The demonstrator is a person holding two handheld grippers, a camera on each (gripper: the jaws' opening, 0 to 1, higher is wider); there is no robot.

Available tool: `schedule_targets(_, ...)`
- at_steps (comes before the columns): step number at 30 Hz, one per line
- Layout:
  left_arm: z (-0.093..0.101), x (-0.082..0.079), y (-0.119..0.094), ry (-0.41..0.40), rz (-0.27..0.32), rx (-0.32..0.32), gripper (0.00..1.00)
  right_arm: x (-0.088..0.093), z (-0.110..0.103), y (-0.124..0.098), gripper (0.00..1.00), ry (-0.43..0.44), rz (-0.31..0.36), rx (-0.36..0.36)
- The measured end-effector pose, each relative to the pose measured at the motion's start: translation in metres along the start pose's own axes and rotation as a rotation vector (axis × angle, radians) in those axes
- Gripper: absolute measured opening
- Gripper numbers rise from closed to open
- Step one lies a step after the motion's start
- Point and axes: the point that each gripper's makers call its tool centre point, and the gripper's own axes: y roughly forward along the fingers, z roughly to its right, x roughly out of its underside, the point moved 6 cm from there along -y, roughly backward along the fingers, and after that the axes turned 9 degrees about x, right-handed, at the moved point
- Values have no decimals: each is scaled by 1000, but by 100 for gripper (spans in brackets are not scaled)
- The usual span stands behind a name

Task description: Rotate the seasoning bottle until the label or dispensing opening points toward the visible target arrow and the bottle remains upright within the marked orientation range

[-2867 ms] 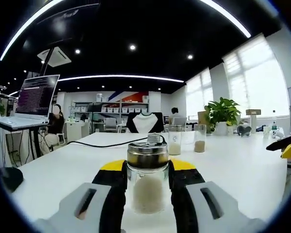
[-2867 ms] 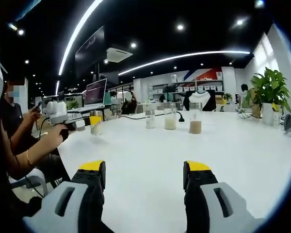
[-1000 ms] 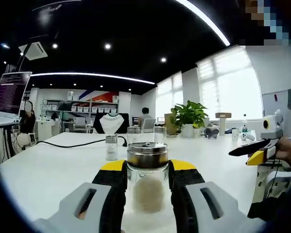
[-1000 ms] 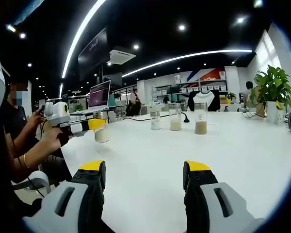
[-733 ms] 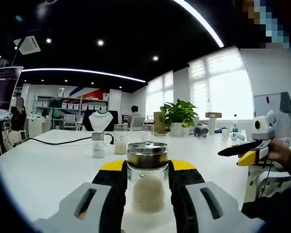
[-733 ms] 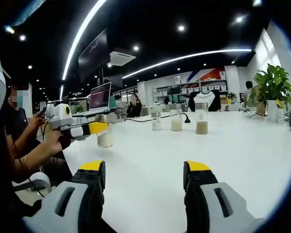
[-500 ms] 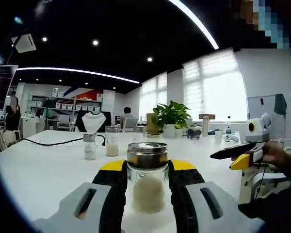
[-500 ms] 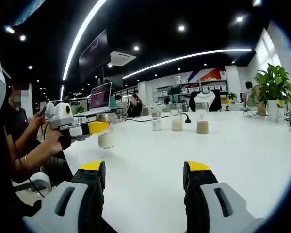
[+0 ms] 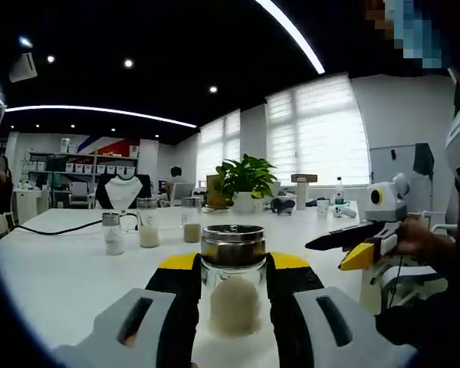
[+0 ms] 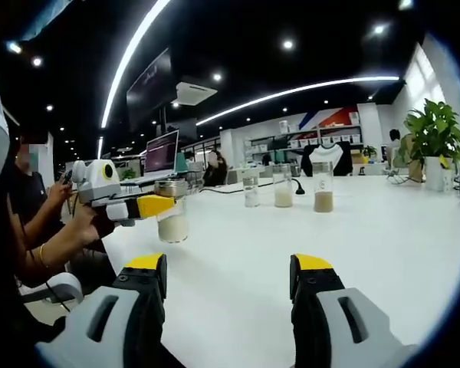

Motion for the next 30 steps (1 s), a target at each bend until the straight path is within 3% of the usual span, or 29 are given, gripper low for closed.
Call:
schedule_targets(19, 24, -8, 22, -27, 25, 208, 35, -1, -3, 2, 65, 15, 1, -43)
schedule_targets(30, 27, -10, 29, -35, 25, 243, 35, -5, -8, 4, 70, 0, 10, -73)
